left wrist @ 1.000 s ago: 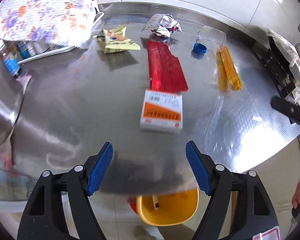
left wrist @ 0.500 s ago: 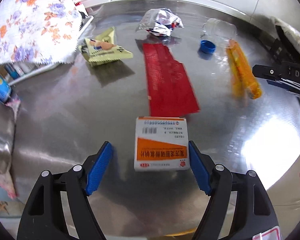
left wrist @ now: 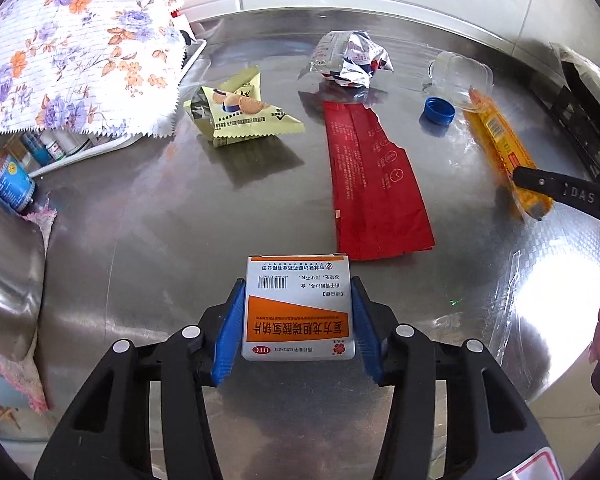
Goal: Collect trash
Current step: 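Grasp the orange-and-white medicine box with the left tool while the right tool grasps the orange plastic sleeve, then carry the medicine box and orange sleeve down over the yellow bin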
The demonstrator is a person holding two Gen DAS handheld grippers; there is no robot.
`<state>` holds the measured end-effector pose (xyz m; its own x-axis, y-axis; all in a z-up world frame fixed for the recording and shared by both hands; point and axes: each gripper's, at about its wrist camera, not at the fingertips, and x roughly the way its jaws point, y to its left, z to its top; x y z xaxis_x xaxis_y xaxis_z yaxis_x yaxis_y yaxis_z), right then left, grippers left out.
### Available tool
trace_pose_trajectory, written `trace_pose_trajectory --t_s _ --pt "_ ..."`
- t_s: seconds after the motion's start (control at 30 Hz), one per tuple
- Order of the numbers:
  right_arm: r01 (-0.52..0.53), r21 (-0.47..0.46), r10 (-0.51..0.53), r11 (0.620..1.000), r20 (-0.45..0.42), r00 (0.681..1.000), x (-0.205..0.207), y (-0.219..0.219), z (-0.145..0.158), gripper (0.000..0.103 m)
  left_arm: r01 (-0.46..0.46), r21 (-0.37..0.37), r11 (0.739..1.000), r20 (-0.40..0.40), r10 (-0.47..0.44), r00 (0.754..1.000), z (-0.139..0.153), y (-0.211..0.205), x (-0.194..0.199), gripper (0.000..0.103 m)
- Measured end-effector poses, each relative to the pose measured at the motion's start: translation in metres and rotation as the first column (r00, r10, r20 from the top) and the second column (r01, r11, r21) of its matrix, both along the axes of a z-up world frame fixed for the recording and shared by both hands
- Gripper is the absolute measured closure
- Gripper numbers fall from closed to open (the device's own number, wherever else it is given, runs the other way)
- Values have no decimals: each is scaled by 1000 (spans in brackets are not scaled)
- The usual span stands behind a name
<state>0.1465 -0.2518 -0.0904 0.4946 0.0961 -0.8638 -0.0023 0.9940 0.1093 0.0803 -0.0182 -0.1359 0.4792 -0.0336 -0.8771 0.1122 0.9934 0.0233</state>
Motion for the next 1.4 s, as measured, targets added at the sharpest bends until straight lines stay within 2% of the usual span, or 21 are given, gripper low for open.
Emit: trace_pose_trajectory --t_s 0.13,0.9,1.13,1.4 --pt "-8 -14 9 1000 27 1000 -8 -1 10 100 -16 -34 999 -6 15 1000 1 4 -1 54" --pt "-25 -1 25 1000 100 995 -41 -21 43 100 -55 -10 998 66 55 996 37 -2 -19 54" --pt "-34 18 32 999 116 993 -66 -28 48 100 -53 -12 999 84 54 995 44 -5 -37 54" --pt "-10 9 9 1000 131 991 -116 -25 56 100 -3 -24 1000 97 5 995 52 -3 -71 54"
